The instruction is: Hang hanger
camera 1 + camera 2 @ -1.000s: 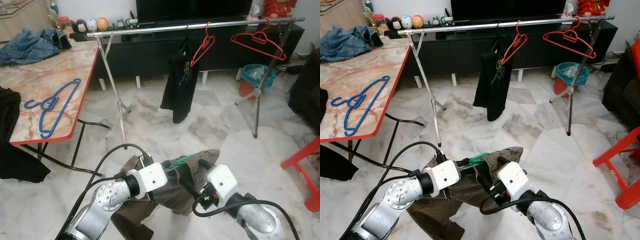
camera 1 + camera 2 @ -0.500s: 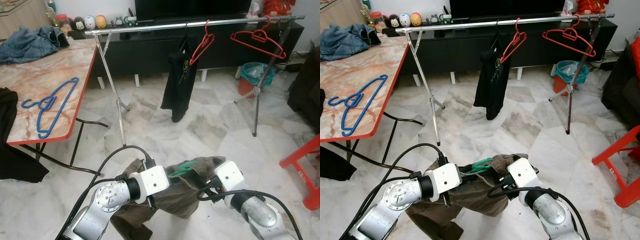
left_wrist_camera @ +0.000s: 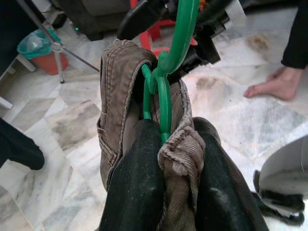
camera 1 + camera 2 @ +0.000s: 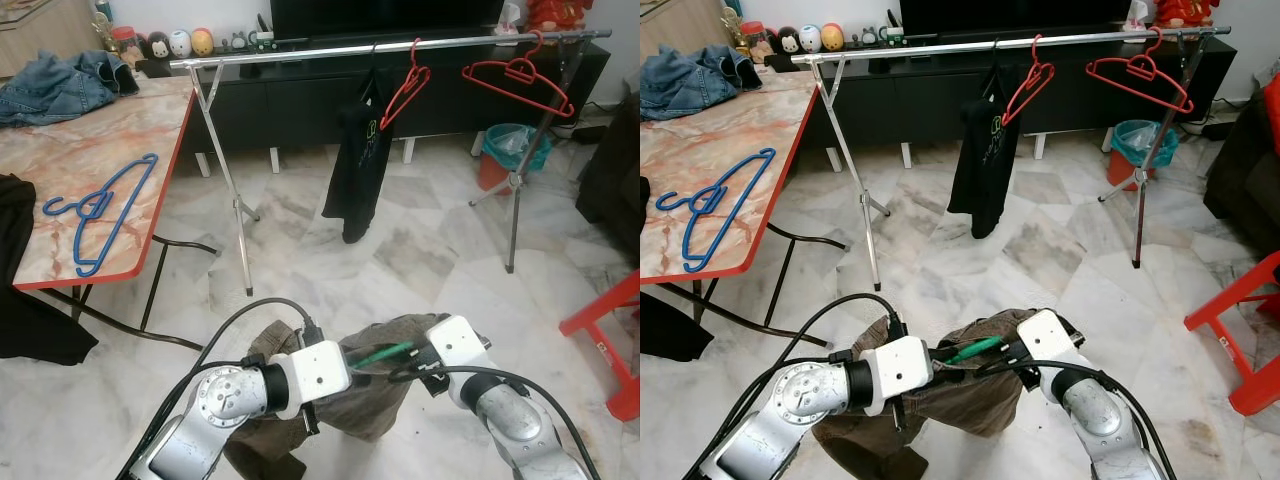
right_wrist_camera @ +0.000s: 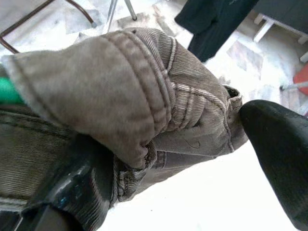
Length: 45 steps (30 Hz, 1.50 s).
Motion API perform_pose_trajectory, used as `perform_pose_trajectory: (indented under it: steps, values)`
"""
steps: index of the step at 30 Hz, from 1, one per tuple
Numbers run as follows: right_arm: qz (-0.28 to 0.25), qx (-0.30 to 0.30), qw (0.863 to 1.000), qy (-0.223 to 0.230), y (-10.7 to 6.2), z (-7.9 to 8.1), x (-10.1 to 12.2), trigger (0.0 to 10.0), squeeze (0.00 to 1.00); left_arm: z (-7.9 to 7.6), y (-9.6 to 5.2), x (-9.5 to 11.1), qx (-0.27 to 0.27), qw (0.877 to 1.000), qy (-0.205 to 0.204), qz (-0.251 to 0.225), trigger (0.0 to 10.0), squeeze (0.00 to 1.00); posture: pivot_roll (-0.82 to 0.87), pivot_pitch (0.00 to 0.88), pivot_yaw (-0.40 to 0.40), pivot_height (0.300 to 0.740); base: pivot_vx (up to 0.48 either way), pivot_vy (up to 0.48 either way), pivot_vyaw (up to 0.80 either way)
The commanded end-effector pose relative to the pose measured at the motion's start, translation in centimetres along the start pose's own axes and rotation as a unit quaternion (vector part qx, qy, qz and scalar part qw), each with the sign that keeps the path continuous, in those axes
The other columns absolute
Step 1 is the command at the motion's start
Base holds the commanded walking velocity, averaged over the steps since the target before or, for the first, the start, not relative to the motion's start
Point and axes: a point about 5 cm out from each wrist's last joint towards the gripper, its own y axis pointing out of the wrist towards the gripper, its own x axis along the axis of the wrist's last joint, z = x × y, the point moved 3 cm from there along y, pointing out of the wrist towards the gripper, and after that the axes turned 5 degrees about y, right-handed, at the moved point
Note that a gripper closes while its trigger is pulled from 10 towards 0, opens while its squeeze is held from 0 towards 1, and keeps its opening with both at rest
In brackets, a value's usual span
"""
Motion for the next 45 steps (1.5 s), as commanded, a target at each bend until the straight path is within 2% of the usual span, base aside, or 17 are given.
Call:
perform_pose_trajectory:
  steps: [1, 3, 6, 11, 17, 20, 21, 22, 25, 30, 32, 33, 34, 36, 38, 41, 45]
  values:
    - [0.096, -0.129, 0.987, -0.011, -1.1, -5.2, -3.8, 10.0, 0.00, 0.2, -1.0, 1.6, -0.017, 0.998, 0.053, -0.023, 10.0, 0.00, 0.00, 0.062, 0.025, 0.740, 0.000, 0.000, 0.00]
    - [0.111, -0.137, 0.984, -0.008, -1.4, -5.5, -4.3, 10.0, 0.00, 1.4, -1.1, 1.0, 0.029, 0.997, 0.075, -0.008, 10.0, 0.00, 0.00, 0.062, 0.025, 0.740, 0.000, 0.000, 0.00]
    - [0.136, -0.141, 0.981, -0.009, -1.8, -5.8, -5.3, 10.0, 0.00, 3.7, -1.7, 0.4, 0.102, 0.992, 0.071, -0.002, 10.0, 0.00, 0.00, 0.061, 0.023, 0.740, 0.000, 0.000, 0.00]
    - [0.148, -0.143, 0.979, -0.002, -1.8, -5.6, -5.9, 10.0, 0.00, 5.7, -2.7, 0.4, 0.164, 0.984, 0.070, -0.012, 10.0, 0.00, 0.00, 0.060, 0.023, 0.740, 0.000, 0.000, 0.00]
    - [0.150, -0.147, 0.977, 0.032, -1.7, -5.3, -6.2, 10.0, 0.00, 5.3, -2.9, 0.2, 0.153, 0.986, 0.072, -0.017, 10.0, 0.00, 0.00, 0.061, 0.021, 0.740, 0.000, 0.000, 0.00]
    - [0.142, -0.170, 0.973, 0.066, -1.9, -5.9, -6.2, 10.0, 0.00, 5.0, -3.0, 0.3, 0.141, 0.987, 0.075, -0.024, 10.0, 0.00, 0.00, 0.062, 0.019, 0.740, 0.000, 0.000, 0.00]
    - [0.131, -0.206, 0.963, 0.116, -2.2, -6.9, -6.2, 10.0, 0.00, 4.7, -3.2, 0.4, 0.135, 0.987, 0.083, -0.028, 10.0, 0.00, 0.00, 0.063, 0.018, 0.740, 0.000, 0.000, 0.00]
    - [0.127, -0.220, 0.957, 0.144, -2.3, -7.3, -6.2, 10.0, 0.00, 4.5, -3.3, 0.4, 0.126, 0.988, 0.087, -0.027, 10.0, 0.00, 0.00, 0.062, 0.020, 0.740, 0.000, 0.000, 0.00]
    - [0.122, -0.256, 0.938, 0.201, -2.8, -8.5, -6.6, 10.0, 0.00, 3.4, -3.4, -0.3, 0.090, 0.991, 0.098, -0.014, 10.0, 0.00, 0.00, 0.061, 0.020, 0.740, 0.000, 0.000, 0.00]
    - [0.129, -0.249, 0.934, 0.224, -2.6, -7.8, -7.1, 10.0, 0.00, 3.7, -3.4, -0.8, 0.102, 0.989, 0.109, -0.002, 10.0, 0.00, 0.00, 0.063, 0.017, 0.740, 0.000, 0.000, 0.00]
    - [0.133, -0.224, 0.944, 0.204, -2.3, -7.0, -7.1, 10.0, 0.00, 3.8, -3.2, -0.8, 0.108, 0.988, 0.110, -0.001, 10.0, 0.00, 0.00, 0.064, 0.017, 0.740, 0.000, 0.000, 0.00]
    - [0.133, -0.224, 0.944, 0.204, -2.3, -7.0, -7.1, 10.0, 0.00, 3.8, -3.2, -0.8, 0.108, 0.988, 0.110, -0.001, 10.0, 0.00, 0.00, 0.064, 0.017, 0.740, 0.000, 0.000, 0.00]
    - [0.141, -0.189, 0.958, 0.165, -2.0, -6.1, -7.0, 10.0, 0.00, 4.0, -3.1, -0.8, 0.117, 0.987, 0.112, 0.001, 10.0, 0.00, 0.00, 0.065, 0.017, 0.740, 0.000, 0.000, 0.00]
    - [0.148, -0.135, 0.972, 0.124, -1.7, -4.5, -6.8, 10.0, 0.00, 4.5, -3.0, -0.9, 0.136, 0.985, 0.105, 0.003, 10.0, 0.00, 0.00, 0.064, 0.017, 0.740, 0.000, 0.000, 0.00]
    - [0.148, -0.124, 0.973, 0.123, -1.6, -4.1, -6.7, 10.0, 0.00, 4.7, -2.9, -0.9, 0.146, 0.984, 0.104, 0.008, 10.0, 0.00, 0.00, 0.064, 0.017, 0.740, 0.000, 0.000, 0.00]
    - [0.149, -0.077, 0.979, 0.118, -1.5, -2.6, -6.3, 10.0, 0.00, 5.7, -2.8, -0.5, 0.181, 0.978, 0.103, -0.006, 10.0, 0.00, 0.00, 0.065, 0.018, 0.740, 0.000, 0.000, 0.00]
    - [0.115, -0.075, 0.985, 0.109, -1.5, -3.4, -5.1, 10.0, 0.00, 6.1, -2.7, -0.2, 0.196, 0.976, 0.095, -0.015, 10.0, 0.00, 0.00, 0.066, 0.018, 0.740, 0.000, 0.000, 0.00]
